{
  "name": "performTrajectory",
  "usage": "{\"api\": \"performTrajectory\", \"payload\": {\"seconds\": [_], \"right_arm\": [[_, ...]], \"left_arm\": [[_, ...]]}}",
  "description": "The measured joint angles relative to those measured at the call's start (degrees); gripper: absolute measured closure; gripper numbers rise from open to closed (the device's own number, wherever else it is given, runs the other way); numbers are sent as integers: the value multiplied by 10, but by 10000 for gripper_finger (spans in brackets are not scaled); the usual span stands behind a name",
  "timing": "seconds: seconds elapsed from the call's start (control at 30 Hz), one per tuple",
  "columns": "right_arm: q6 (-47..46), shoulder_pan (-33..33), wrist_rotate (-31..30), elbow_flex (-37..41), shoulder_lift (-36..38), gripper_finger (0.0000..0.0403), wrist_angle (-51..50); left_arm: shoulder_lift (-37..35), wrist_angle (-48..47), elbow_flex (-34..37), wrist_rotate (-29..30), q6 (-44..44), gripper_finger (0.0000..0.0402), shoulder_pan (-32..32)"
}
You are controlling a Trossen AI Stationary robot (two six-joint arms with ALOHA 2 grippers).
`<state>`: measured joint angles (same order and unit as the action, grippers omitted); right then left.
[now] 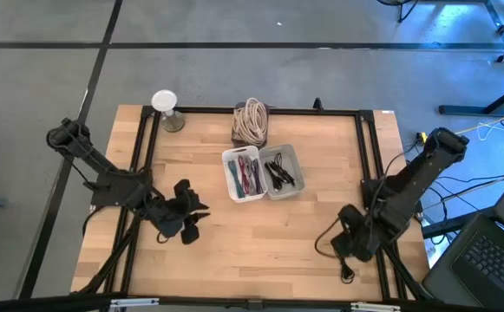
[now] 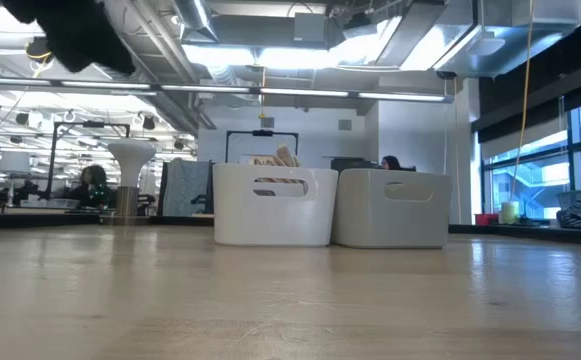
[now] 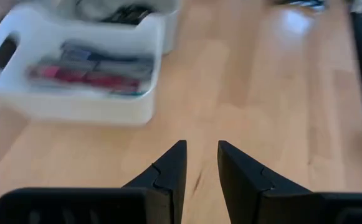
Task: Pick & Place USB Port
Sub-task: Put the black charger cable into the gray bin
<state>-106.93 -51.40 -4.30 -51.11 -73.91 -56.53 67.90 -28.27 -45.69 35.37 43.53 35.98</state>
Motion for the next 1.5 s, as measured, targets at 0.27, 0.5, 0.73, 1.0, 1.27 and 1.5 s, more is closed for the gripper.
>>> {"api": "performTrajectory", "payload": {"seconds": [0.27,0.5,0.73,1.0,1.27,1.5], "right_arm": [[-26,-40,25,0,-83,203,66],[-60,-69,30,0,-116,203,137],[-115,-97,25,0,-120,203,149],[-131,-102,-1,0,-120,203,153],[-126,-102,1,0,-160,203,167],[-122,-104,29,0,-193,203,174]], "left_arm": [[4,277,22,18,-378,329,28],[-4,532,140,-85,-497,362,-8],[-29,795,330,-200,-421,399,-90],[-46,883,453,-158,-383,399,-118],[-43,831,453,-135,-389,399,-141],[-48,825,453,-177,-407,399,-224]]}}
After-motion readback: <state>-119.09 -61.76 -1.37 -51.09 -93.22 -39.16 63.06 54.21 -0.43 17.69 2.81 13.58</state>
